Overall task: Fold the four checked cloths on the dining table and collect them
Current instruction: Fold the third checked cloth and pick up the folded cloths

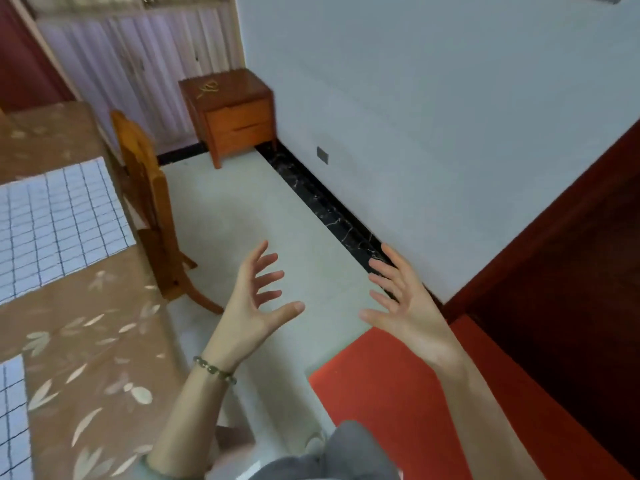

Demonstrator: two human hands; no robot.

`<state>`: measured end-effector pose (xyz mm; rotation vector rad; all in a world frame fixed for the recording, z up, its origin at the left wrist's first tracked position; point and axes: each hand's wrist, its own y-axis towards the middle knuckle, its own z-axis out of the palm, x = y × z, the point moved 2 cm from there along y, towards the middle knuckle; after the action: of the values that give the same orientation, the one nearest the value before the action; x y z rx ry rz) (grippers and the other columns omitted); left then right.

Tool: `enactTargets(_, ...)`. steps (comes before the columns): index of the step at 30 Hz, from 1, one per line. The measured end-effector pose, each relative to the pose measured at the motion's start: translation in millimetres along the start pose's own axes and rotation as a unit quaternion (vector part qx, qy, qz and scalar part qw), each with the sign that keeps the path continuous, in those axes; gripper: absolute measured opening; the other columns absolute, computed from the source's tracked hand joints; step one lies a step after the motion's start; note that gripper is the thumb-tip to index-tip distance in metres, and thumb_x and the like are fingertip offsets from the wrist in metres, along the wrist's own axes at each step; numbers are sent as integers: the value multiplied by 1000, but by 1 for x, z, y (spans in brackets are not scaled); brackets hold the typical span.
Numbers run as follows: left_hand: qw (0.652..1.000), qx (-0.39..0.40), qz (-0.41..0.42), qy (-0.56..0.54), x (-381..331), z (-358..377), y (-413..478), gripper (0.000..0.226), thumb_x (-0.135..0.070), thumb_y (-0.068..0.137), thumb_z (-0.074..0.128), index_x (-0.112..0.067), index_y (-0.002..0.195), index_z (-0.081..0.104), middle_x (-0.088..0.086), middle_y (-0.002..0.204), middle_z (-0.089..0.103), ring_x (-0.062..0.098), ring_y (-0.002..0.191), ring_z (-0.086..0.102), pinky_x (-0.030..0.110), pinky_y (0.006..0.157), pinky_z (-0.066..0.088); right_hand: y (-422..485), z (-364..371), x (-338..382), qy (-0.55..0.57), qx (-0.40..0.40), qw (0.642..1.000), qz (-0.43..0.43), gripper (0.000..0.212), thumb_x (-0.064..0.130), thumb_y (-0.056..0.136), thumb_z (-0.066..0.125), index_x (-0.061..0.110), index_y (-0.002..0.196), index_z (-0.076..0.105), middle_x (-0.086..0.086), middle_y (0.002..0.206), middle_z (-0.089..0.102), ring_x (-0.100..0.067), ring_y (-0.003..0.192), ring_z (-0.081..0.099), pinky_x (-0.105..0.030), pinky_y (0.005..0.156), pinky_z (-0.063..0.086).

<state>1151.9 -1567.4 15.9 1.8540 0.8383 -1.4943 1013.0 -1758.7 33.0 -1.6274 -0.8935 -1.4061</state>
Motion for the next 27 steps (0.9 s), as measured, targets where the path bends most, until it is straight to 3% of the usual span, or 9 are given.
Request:
enactTargets(5,999,-47,-13,23,7,-16,67,101,-30,67,84,-33,145,20,-13,137,40,0,116,51,23,92,48,97,2,7,-9,58,998,-3,92,-11,75,72,50,132,32,11,136,46,-3,125,48,-25,103,43)
enactTargets(13,987,-151,-48,39,31,-40,189,100,-34,64,82,-41,143,20,-14,138,39,3,118,50,25,93,48,275,3,15,-14,151,988,-15,92,-12,76,69,51,131,31,13,136,46,-1,124,48,-24,103,43)
enactTargets(19,969,-231,-70,49,30,-55,288,100,-19,70,82,-35,146,18,-15,139,38,-3,117,49,21,93,48,413,10,49,-40,262,964,-30,93,-12,76,70,39,142,27,9,139,44,-2,126,47,-25,104,42)
enactTargets(24,947,-302,-94,55,23,-79,327,100,-32,67,80,-41,143,16,-23,134,36,-12,115,46,13,90,45,493,45,67,-60,350,934,-27,95,-10,76,71,31,146,23,4,141,42,-5,128,44,-29,108,39)
enactTargets(27,926,-357,-115,48,22,-99,336,99,-35,63,76,-41,141,17,-16,135,38,-5,118,46,17,94,44,529,79,70,-73,400,913,-26,97,-5,74,76,31,146,22,4,141,42,-6,129,43,-31,110,37)
